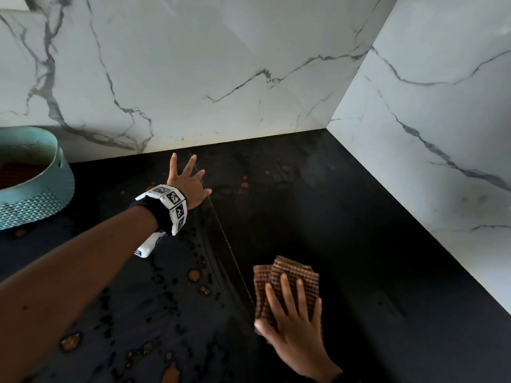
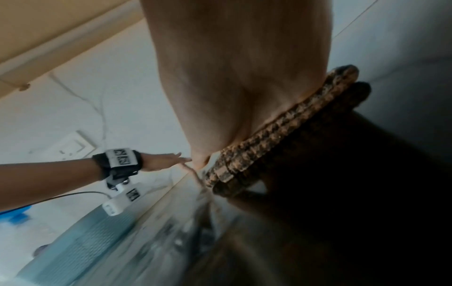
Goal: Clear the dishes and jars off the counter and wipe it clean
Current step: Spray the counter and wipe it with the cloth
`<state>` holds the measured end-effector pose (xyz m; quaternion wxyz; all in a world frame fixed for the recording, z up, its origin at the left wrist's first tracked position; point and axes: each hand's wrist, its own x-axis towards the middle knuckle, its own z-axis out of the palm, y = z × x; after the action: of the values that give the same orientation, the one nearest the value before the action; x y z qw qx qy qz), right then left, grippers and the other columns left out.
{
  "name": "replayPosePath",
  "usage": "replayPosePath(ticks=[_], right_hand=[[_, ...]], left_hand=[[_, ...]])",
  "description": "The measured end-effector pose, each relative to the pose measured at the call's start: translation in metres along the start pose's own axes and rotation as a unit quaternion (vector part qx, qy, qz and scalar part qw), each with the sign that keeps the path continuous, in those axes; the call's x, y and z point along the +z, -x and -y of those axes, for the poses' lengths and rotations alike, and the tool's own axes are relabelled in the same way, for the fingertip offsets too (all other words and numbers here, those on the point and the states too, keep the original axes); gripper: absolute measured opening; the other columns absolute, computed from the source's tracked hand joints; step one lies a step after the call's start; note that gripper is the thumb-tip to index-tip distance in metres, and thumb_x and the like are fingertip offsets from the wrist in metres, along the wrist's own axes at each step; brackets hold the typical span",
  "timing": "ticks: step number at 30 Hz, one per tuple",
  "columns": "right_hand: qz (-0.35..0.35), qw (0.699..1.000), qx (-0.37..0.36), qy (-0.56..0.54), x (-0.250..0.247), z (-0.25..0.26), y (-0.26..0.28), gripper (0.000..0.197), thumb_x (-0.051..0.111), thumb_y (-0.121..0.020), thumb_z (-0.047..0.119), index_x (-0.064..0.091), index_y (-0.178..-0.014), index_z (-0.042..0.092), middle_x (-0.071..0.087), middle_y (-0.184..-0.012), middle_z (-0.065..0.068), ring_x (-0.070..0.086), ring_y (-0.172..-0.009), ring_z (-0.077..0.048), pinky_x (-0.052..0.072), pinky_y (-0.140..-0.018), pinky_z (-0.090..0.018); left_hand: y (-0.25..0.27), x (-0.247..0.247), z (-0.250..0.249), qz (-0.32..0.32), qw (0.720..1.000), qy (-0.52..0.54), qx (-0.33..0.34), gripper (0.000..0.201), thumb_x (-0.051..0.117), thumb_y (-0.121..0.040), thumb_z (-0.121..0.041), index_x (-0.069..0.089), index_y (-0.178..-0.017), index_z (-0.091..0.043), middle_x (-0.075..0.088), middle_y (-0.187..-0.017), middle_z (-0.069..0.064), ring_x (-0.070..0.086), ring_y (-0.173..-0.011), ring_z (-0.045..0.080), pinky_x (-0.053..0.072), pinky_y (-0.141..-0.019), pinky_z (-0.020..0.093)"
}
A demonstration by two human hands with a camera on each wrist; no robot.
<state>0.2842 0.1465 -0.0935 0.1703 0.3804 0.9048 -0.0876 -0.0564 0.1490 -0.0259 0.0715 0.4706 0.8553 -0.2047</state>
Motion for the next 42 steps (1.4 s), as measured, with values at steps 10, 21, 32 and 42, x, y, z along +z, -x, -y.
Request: replayPosePath(ticks=[10, 21, 32, 42], right_hand=[[0.011, 0.997, 0.059, -0.055, -0.035, -0.100, -0.037, 0.080, -0.005, -0.068, 0.085, -0.018, -0.139, 0.051, -0.023, -0.155, 0.012, -0.018, -0.144, -0.023, 0.000, -0.111, -0.061], [0.055, 0.998, 0.016, -0.040, -0.046, -0.049, -0.054, 0.079, 0.011, -0.077, 0.071, -0.001, -0.149, 0.039, -0.018, -0.157, 0.000, -0.010, -0.144, -0.035, 0.005, -0.104, -0.071], [-0.018, 0.994, -0.095, 0.052, 0.018, -0.064, 0.056, 0.071, 0.028, -0.082, 0.072, 0.010, -0.145, 0.044, 0.005, -0.158, 0.007, 0.001, -0.146, -0.023, 0.005, -0.106, -0.048], [0.023, 0.996, 0.067, -0.052, -0.030, -0.087, -0.040, 0.105, -0.030, -0.038, 0.087, -0.033, -0.135, 0.045, -0.033, -0.152, 0.005, -0.026, -0.140, -0.031, -0.005, -0.108, -0.065]], left_hand=[[-0.017, -0.014, -0.011, -0.012, 0.999, -0.034, -0.006, 0.042, 0.030, -0.096, -0.048, 0.057, -0.123, -0.030, 0.017, -0.156, -0.003, -0.008, -0.145, 0.030, -0.005, -0.109, 0.063], [-0.028, -0.005, -0.019, 0.010, 0.999, 0.003, -0.031, 0.045, 0.033, -0.097, -0.043, 0.050, -0.133, -0.022, 0.019, -0.156, -0.001, -0.009, -0.145, 0.029, -0.004, -0.111, 0.064], [-0.033, -0.013, -0.017, 0.031, 0.999, 0.015, -0.041, 0.048, 0.031, -0.096, -0.046, 0.048, -0.134, -0.021, 0.019, -0.156, -0.003, -0.009, -0.145, 0.026, -0.003, -0.111, 0.064], [-0.034, -0.016, -0.006, 0.044, 0.992, 0.114, -0.043, 0.050, 0.037, -0.093, -0.041, 0.041, -0.137, -0.018, 0.023, -0.154, -0.002, -0.006, -0.146, 0.025, 0.003, -0.111, 0.062]])
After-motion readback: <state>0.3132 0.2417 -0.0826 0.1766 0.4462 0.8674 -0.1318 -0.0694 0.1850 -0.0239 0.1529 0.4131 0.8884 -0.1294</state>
